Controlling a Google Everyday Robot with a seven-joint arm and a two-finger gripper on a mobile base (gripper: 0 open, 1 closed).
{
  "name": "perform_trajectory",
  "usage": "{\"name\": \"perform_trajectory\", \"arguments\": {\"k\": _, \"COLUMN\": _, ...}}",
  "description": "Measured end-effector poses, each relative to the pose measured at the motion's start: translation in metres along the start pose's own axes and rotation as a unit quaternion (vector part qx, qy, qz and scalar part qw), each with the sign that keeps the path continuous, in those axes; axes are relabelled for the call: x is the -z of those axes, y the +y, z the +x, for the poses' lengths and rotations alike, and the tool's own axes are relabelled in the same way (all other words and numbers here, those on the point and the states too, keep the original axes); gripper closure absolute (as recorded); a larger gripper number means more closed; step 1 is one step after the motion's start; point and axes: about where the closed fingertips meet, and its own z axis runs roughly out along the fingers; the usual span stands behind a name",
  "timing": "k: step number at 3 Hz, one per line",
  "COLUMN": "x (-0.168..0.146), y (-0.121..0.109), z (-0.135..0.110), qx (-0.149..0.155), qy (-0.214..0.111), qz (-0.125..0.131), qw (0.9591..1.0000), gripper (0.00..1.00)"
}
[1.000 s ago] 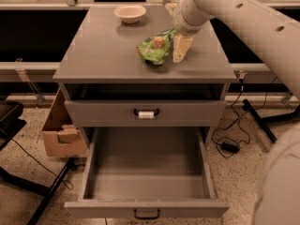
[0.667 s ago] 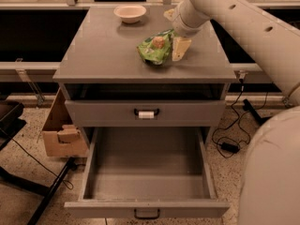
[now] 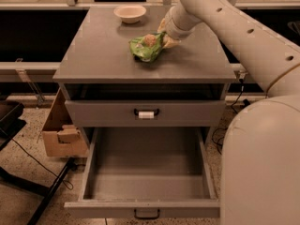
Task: Place green rice chip bag into middle drawer
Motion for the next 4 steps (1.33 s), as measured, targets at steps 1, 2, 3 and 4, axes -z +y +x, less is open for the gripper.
{"name": "perform_trajectory", "arguments": {"k": 1, "x": 0.0, "y": 0.0, "z": 0.0, "qx": 0.0, "qy": 0.0, "qz": 0.0, "qw": 1.0, "gripper": 0.98}}
{"name": "perform_trajectory", "arguments": {"k": 2, "x": 0.0, "y": 0.0, "z": 0.0, "qx": 0.0, "qy": 0.0, "qz": 0.0, "qw": 1.0, "gripper": 1.0}}
{"name": "perform_trajectory", "arguments": {"k": 3, "x": 0.02, "y": -0.006, "z": -0.004, "qx": 0.019, "qy": 0.009, "qz": -0.006, "qw": 0.9998, "gripper": 1.0}}
{"name": "perform_trajectory", "arguments": {"k": 4, "x": 0.106, "y": 0.01, "z": -0.01, "qx": 0.014, "qy": 0.026, "qz": -0.003, "qw": 0.9996, "gripper": 1.0}}
